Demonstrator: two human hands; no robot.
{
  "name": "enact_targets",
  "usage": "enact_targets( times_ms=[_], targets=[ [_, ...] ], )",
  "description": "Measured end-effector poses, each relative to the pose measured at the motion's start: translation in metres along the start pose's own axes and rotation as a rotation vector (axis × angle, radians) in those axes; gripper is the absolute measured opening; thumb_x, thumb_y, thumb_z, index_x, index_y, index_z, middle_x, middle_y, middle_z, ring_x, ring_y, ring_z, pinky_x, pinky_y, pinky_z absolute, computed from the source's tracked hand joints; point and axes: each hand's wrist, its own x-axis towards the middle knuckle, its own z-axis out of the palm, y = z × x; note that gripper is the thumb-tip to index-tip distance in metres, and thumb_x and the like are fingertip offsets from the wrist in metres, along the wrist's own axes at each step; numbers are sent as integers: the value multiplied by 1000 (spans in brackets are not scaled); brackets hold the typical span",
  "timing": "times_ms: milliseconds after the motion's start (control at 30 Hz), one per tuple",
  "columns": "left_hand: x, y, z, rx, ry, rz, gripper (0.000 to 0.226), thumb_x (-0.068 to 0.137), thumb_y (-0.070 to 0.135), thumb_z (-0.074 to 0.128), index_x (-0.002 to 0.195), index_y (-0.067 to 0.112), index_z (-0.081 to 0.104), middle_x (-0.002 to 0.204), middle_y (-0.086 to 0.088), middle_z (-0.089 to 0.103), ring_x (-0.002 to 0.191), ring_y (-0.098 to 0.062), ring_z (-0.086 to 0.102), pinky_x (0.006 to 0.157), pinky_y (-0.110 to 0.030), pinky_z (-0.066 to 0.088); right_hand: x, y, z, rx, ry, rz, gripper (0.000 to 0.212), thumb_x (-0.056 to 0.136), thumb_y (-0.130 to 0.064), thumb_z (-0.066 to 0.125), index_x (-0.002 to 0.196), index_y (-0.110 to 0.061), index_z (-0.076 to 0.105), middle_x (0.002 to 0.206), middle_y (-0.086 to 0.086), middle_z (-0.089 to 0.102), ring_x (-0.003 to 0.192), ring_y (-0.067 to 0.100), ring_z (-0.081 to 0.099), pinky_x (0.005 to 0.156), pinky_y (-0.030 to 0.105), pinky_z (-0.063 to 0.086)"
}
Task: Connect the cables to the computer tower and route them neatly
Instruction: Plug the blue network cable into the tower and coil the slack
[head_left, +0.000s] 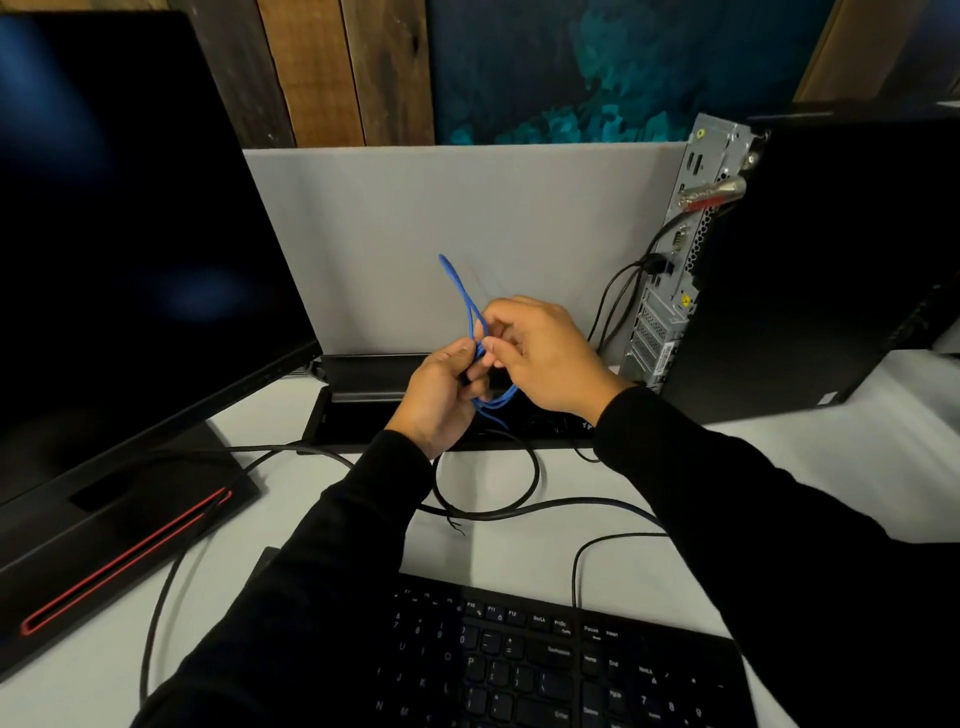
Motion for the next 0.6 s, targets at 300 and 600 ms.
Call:
enact_targets(
  times_ms=[300, 600],
  targets=[
    [-3, 6, -4, -308, -94, -109, 40, 102, 25, 29, 95, 3, 61, 55, 3, 32, 47, -12, 16, 54, -27, 28, -7, 22, 6, -440, -34, -248, 19, 83, -1, 49, 96, -12, 56, 112, 14, 47, 87, 29, 51, 71, 39, 44],
    [-5, 6, -12, -345, 47, -104, 54, 101, 40, 32, 72, 7, 65, 48, 4, 26, 44, -13, 10, 51, -28, 13, -12, 32, -25, -233, -122, 24, 39, 98, -40, 63, 133, -29, 51, 68, -12, 52, 61, 6, 50, 59, 17, 36]
  ],
)
